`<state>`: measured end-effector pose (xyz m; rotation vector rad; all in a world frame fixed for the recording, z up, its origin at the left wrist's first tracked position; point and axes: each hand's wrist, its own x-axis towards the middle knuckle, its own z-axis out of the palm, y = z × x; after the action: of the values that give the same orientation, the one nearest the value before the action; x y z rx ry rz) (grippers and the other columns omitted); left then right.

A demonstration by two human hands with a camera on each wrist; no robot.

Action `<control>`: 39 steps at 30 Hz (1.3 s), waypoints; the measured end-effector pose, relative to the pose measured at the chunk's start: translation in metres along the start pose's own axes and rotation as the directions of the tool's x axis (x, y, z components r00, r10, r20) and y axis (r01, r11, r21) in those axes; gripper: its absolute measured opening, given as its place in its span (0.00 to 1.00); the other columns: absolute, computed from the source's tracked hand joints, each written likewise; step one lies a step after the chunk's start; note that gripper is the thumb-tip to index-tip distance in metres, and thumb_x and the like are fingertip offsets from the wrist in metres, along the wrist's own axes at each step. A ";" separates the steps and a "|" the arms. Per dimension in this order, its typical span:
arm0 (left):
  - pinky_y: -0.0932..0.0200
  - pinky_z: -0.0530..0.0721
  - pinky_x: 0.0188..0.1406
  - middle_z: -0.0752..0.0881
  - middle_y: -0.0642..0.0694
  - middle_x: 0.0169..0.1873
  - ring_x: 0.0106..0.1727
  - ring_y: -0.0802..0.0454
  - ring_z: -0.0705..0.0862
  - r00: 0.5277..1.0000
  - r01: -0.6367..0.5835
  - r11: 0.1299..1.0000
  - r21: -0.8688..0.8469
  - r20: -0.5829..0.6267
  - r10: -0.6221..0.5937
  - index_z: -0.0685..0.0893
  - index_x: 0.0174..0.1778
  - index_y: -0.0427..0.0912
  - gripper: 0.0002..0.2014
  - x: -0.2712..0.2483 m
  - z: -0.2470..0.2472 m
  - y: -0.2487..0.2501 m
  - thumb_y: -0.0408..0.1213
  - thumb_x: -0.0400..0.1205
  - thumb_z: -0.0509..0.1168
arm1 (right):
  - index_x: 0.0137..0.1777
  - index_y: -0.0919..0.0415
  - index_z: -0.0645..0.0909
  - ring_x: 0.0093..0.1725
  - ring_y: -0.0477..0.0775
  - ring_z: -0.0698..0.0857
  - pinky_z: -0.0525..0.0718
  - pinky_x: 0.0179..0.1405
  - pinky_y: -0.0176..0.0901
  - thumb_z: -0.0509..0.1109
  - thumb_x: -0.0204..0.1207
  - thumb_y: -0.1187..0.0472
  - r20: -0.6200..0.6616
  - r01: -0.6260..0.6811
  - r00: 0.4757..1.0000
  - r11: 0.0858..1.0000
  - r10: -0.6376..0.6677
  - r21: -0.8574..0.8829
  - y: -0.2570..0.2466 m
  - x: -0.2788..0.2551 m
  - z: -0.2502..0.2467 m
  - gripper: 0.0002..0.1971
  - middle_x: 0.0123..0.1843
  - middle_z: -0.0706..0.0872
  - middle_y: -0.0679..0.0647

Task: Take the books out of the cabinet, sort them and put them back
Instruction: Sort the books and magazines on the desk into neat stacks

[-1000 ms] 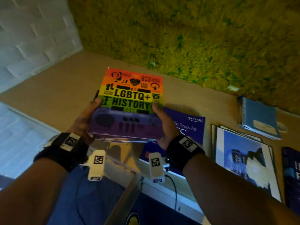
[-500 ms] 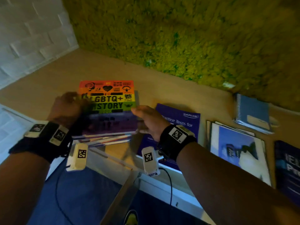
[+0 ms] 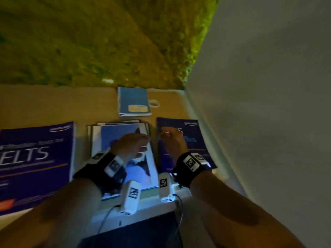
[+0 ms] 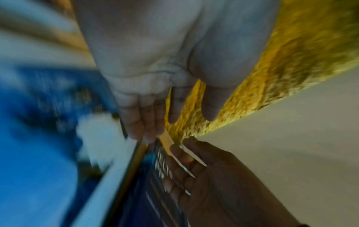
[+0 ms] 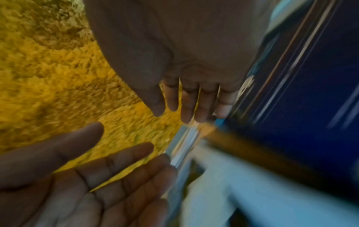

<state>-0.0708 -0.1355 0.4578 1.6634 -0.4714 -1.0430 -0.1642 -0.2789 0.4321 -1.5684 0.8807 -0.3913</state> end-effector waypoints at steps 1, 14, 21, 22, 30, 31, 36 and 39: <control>0.50 0.81 0.51 0.83 0.48 0.40 0.41 0.52 0.82 1.000 -0.003 1.000 0.018 0.017 0.003 0.83 0.39 0.48 0.05 0.019 0.021 -0.005 0.40 0.80 0.69 | 0.44 0.57 0.89 0.36 0.50 0.84 0.82 0.39 0.43 0.67 0.82 0.68 -0.071 0.003 0.997 0.995 -0.011 -0.104 0.008 0.004 -0.026 0.10 0.39 0.87 0.52; 0.49 0.88 0.50 0.91 0.41 0.53 0.53 0.42 0.89 0.984 0.156 0.958 -0.241 -0.046 -0.172 0.85 0.60 0.42 0.27 0.075 0.106 -0.013 0.40 0.65 0.83 | 0.81 0.45 0.66 0.72 0.72 0.74 0.75 0.73 0.64 0.67 0.77 0.35 -0.270 -0.347 0.935 0.746 0.229 -0.569 0.078 0.019 -0.131 0.34 0.72 0.75 0.62; 0.43 0.89 0.48 0.91 0.41 0.49 0.53 0.37 0.89 0.999 0.005 0.976 -0.217 0.054 0.007 0.85 0.58 0.45 0.21 0.054 0.118 0.007 0.17 0.76 0.65 | 0.80 0.57 0.69 0.67 0.67 0.83 0.82 0.62 0.54 0.64 0.82 0.33 -0.281 -0.333 0.930 0.870 0.238 -0.364 0.066 0.027 -0.132 0.35 0.73 0.81 0.62; 0.39 0.90 0.50 0.92 0.39 0.49 0.52 0.35 0.90 0.998 0.015 0.968 -0.251 0.056 -0.001 0.85 0.59 0.47 0.22 0.053 0.106 0.006 0.18 0.74 0.66 | 0.80 0.59 0.68 0.67 0.67 0.83 0.80 0.57 0.50 0.62 0.83 0.33 -0.251 -0.334 0.934 0.872 0.255 -0.357 0.061 0.028 -0.129 0.36 0.73 0.81 0.62; 0.40 0.89 0.49 0.90 0.34 0.56 0.51 0.35 0.90 0.996 -0.068 0.869 -0.490 0.016 0.088 0.82 0.67 0.47 0.25 -0.003 0.004 0.022 0.20 0.78 0.62 | 0.65 0.59 0.88 0.56 0.67 0.92 0.87 0.64 0.62 0.65 0.72 0.22 0.065 -0.362 0.929 0.931 0.364 -0.037 0.005 0.015 -0.060 0.41 0.61 0.92 0.62; 0.41 0.89 0.48 0.90 0.34 0.57 0.51 0.35 0.90 0.995 -0.089 0.862 -0.499 0.000 0.102 0.82 0.68 0.47 0.25 -0.012 -0.012 0.023 0.20 0.78 0.62 | 0.66 0.57 0.89 0.55 0.66 0.93 0.89 0.62 0.62 0.67 0.76 0.27 0.155 -0.380 0.918 0.922 0.366 0.078 -0.004 0.009 -0.044 0.35 0.60 0.93 0.62; 0.38 0.88 0.50 0.87 0.32 0.62 0.58 0.30 0.87 0.974 -0.196 0.856 -0.478 -0.193 0.115 0.79 0.72 0.45 0.26 -0.056 -0.117 0.003 0.23 0.78 0.64 | 0.70 0.61 0.85 0.59 0.67 0.90 0.88 0.62 0.69 0.65 0.87 0.49 0.394 -0.356 0.898 0.850 0.196 0.389 -0.033 -0.009 0.057 0.20 0.66 0.89 0.67; 0.42 0.88 0.48 0.90 0.36 0.57 0.52 0.35 0.90 0.943 -0.207 0.886 -0.414 -0.326 0.068 0.82 0.67 0.48 0.24 -0.084 -0.174 -0.021 0.23 0.77 0.66 | 0.72 0.70 0.82 0.58 0.71 0.88 0.84 0.62 0.80 0.70 0.84 0.58 0.327 -0.248 0.935 0.916 0.141 0.316 -0.031 -0.009 0.125 0.21 0.67 0.87 0.72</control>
<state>0.0225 0.0334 0.4807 1.3225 -0.1292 -0.7033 -0.0744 -0.1863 0.4374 -1.1548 0.6807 -0.1491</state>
